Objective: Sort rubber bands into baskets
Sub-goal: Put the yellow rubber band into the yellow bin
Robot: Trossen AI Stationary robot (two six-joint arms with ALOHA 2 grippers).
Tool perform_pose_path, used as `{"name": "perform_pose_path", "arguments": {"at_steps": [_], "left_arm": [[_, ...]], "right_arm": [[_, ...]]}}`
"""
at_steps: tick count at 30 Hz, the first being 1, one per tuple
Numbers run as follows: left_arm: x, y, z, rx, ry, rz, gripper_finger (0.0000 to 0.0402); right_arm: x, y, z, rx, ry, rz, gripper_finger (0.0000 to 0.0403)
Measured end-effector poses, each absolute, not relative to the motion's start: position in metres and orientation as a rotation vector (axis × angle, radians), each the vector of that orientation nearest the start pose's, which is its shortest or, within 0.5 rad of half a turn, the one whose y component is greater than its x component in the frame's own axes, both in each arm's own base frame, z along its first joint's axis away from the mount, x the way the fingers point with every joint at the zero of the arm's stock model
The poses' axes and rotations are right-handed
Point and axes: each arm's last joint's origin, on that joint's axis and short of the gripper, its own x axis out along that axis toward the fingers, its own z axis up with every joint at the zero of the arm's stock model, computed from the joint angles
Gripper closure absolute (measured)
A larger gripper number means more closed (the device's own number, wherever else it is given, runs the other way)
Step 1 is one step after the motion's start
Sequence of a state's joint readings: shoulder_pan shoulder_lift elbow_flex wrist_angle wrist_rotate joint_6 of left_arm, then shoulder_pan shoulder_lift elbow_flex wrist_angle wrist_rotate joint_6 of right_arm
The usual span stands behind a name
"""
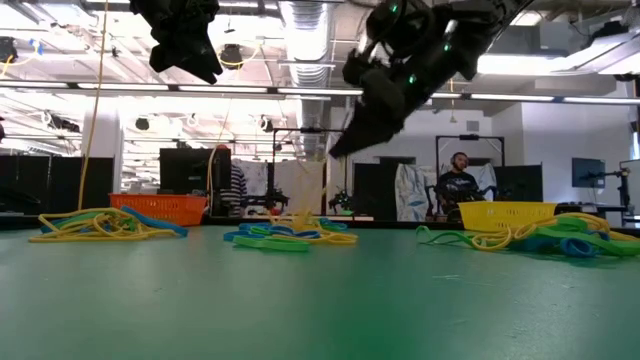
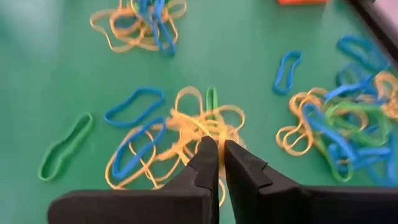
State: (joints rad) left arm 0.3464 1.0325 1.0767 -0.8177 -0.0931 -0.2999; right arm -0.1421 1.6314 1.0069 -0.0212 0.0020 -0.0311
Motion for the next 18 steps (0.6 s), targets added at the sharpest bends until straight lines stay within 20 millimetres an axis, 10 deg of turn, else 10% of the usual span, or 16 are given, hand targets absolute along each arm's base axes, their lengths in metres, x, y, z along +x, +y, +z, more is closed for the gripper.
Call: {"name": "perform_pose_path", "arguments": {"at_steps": [18], "left_arm": [[0.183, 0.069, 0.333, -0.379, 0.706, 0.532, 0.0278]], "right_arm": [[0.314, -0.015, 0.305, -0.186, 0.256, -0.074, 0.0370]]}}
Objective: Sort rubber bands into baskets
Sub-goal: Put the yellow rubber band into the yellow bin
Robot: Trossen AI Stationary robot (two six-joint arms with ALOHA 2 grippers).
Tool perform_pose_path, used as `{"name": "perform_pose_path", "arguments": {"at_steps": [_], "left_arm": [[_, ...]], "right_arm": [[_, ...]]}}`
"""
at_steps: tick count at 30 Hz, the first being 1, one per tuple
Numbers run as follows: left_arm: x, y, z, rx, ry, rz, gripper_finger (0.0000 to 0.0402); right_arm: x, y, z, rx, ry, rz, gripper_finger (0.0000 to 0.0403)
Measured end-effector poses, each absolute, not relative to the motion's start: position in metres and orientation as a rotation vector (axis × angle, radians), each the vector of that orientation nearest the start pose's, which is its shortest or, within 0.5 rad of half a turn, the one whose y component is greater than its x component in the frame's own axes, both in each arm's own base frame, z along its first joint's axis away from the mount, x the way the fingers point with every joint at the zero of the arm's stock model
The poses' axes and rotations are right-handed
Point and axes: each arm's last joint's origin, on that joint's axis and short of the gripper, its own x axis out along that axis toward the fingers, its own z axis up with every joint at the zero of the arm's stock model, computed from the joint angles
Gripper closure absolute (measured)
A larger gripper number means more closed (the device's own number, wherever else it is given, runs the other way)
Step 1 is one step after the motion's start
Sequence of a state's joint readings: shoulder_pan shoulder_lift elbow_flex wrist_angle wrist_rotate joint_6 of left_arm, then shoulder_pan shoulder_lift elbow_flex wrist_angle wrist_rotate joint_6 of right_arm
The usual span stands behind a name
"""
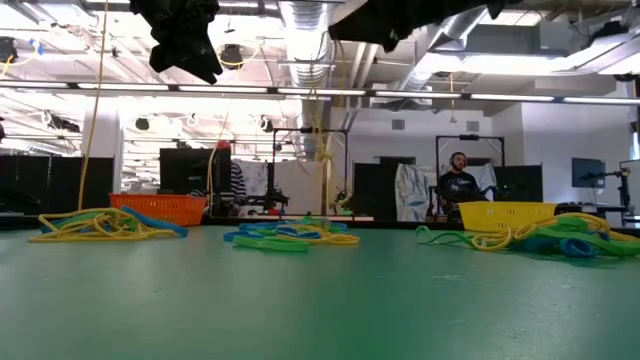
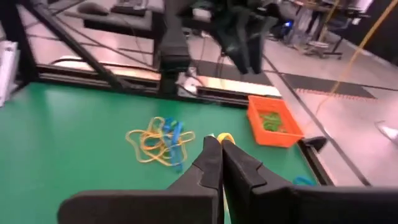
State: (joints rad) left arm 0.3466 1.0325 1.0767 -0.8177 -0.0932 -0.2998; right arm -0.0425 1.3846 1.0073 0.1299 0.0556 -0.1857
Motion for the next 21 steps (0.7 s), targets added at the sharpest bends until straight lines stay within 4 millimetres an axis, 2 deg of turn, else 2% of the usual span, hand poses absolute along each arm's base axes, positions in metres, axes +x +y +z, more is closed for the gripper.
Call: {"name": "perform_pose_path", "arguments": {"at_steps": [3, 7, 9, 15, 21], "left_arm": [[0.183, 0.069, 0.333, -0.379, 0.706, 0.531, 0.0278], [0.183, 0.069, 0.333, -0.379, 0.706, 0.532, 0.0278], [0.183, 0.069, 0.333, -0.379, 0.706, 0.531, 0.0278], [0.183, 0.069, 0.333, -0.379, 0.706, 0.531, 0.0278], [0.183, 0.069, 0.333, -0.379, 0.706, 0.531, 0.0278]], "right_arm": [[0.313, -0.014, 0.294, -0.148, 0.352, -0.064, 0.0377], [0.315, -0.019, 0.264, -0.057, 0.566, -0.044, 0.0377], [0.319, -0.020, 0.252, -0.025, 0.625, -0.051, 0.0365], [0.326, -0.021, 0.230, -0.026, 0.722, -0.069, 0.0279], [0.324, -0.022, 0.232, -0.034, 0.719, -0.071, 0.0184]]}}
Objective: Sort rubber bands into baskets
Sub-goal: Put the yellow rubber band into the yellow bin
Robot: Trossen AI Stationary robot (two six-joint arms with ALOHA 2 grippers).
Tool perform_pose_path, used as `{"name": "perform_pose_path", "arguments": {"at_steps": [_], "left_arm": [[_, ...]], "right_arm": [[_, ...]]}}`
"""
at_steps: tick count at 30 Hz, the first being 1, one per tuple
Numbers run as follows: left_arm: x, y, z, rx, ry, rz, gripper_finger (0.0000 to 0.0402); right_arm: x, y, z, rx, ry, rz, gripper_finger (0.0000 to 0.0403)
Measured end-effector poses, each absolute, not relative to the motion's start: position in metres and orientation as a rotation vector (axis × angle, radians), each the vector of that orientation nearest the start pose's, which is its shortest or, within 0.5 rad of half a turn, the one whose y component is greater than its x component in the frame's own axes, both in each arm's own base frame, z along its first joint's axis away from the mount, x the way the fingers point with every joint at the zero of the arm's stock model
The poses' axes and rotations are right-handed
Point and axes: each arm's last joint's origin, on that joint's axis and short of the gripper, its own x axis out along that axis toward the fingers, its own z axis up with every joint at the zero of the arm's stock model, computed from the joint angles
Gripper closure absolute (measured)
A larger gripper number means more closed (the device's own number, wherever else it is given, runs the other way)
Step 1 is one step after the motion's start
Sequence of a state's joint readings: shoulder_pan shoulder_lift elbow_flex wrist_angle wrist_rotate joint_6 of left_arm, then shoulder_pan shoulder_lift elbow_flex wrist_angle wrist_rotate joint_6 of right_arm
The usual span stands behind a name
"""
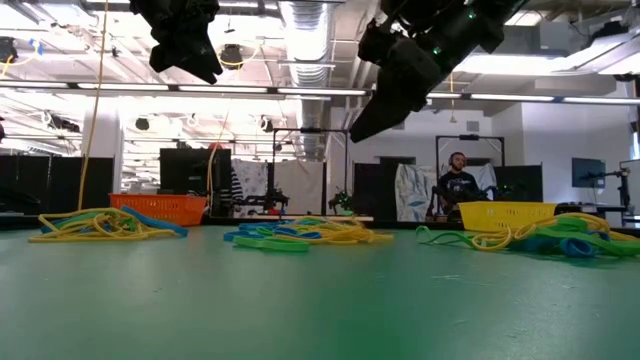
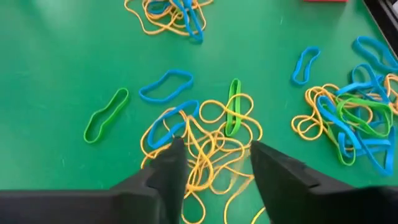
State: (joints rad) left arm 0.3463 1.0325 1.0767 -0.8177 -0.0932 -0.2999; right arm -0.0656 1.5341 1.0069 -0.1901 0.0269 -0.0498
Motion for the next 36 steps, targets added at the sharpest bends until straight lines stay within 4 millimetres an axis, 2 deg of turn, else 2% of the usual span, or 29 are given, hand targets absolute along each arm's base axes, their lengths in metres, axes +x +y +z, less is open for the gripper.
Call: {"name": "perform_pose_path", "arguments": {"at_steps": [4, 7, 14, 17, 21, 27, 36], "left_arm": [[0.183, 0.069, 0.333, -0.379, 0.706, 0.531, 0.0278], [0.183, 0.069, 0.333, -0.379, 0.706, 0.531, 0.0278], [0.183, 0.069, 0.333, -0.379, 0.706, 0.531, 0.0278], [0.183, 0.069, 0.333, -0.379, 0.707, 0.531, 0.0278], [0.183, 0.069, 0.333, -0.379, 0.707, 0.531, 0.0278], [0.183, 0.069, 0.333, -0.379, 0.706, 0.531, 0.0278], [0.183, 0.069, 0.333, -0.379, 0.706, 0.531, 0.0278]], "right_arm": [[0.321, -0.022, 0.233, -0.031, 0.743, -0.072, 0.0166], [0.323, -0.023, 0.223, -0.011, 0.779, -0.079, 0.0170], [0.338, -0.030, 0.175, -0.017, 0.910, -0.130, 0.0199], [0.344, -0.041, 0.156, -0.017, 0.931, -0.193, 0.0213], [0.349, -0.058, 0.140, 0.025, 0.930, -0.255, 0.0227], [0.354, -0.073, 0.131, 0.089, 0.878, -0.237, 0.0241], [0.357, -0.075, 0.118, 0.104, 0.896, -0.228, 0.0256]]}}
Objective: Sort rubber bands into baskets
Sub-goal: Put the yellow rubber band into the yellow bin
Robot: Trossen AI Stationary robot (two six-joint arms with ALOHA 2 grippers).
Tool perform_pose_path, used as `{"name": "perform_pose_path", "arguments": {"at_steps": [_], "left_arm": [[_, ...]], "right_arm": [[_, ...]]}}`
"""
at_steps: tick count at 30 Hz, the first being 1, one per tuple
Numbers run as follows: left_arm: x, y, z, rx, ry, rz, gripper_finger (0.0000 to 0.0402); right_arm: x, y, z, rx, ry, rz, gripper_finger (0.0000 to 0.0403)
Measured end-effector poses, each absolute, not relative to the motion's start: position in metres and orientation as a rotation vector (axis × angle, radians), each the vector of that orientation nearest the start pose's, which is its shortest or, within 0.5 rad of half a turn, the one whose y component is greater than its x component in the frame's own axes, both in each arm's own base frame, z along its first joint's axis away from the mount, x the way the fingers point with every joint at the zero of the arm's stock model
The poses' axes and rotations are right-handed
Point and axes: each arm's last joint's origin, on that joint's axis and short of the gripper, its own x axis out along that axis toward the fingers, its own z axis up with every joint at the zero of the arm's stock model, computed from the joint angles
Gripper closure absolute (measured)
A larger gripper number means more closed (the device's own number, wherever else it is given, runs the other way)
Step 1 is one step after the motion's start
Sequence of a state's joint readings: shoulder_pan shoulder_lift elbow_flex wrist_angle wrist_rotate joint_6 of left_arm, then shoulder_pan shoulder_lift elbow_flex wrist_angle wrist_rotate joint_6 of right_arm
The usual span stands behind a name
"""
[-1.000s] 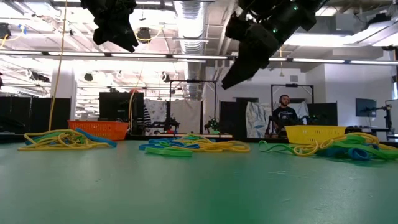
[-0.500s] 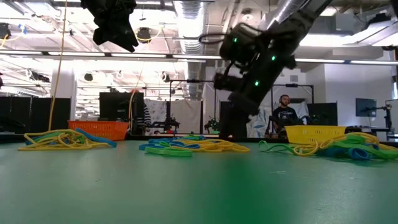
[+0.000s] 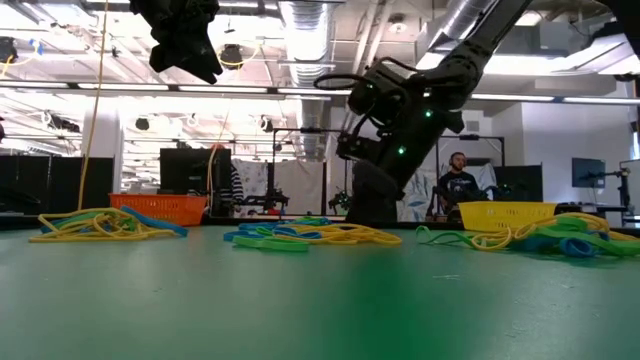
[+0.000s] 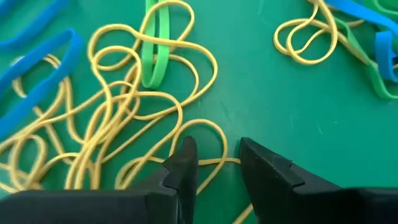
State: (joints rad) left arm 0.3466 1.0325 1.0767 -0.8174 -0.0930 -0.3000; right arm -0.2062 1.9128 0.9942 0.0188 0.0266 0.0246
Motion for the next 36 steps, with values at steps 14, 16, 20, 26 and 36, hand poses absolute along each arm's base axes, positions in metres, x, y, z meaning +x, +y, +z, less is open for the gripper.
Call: {"name": "perform_pose_path", "arguments": {"at_steps": [14, 16, 20, 26, 36], "left_arm": [[0.183, 0.069, 0.333, -0.379, 0.706, 0.531, 0.0278], [0.183, 0.069, 0.334, -0.379, 0.706, 0.531, 0.0278], [0.183, 0.069, 0.333, -0.379, 0.706, 0.531, 0.0278], [0.183, 0.069, 0.334, -0.378, 0.706, 0.531, 0.0278], [0.183, 0.069, 0.333, -0.379, 0.706, 0.531, 0.0278]], "right_arm": [[0.351, -0.072, 0.133, 0.054, 0.896, -0.198, 0.0388], [0.349, -0.072, 0.146, 0.051, 0.870, -0.200, 0.0387], [0.340, -0.069, 0.174, 0.000, 0.842, -0.274, 0.0388], [0.314, -0.066, 0.220, -0.082, 0.811, -0.417, 0.0389], [0.248, -0.082, 0.263, -0.115, 0.935, -0.752, 0.0390]]}}
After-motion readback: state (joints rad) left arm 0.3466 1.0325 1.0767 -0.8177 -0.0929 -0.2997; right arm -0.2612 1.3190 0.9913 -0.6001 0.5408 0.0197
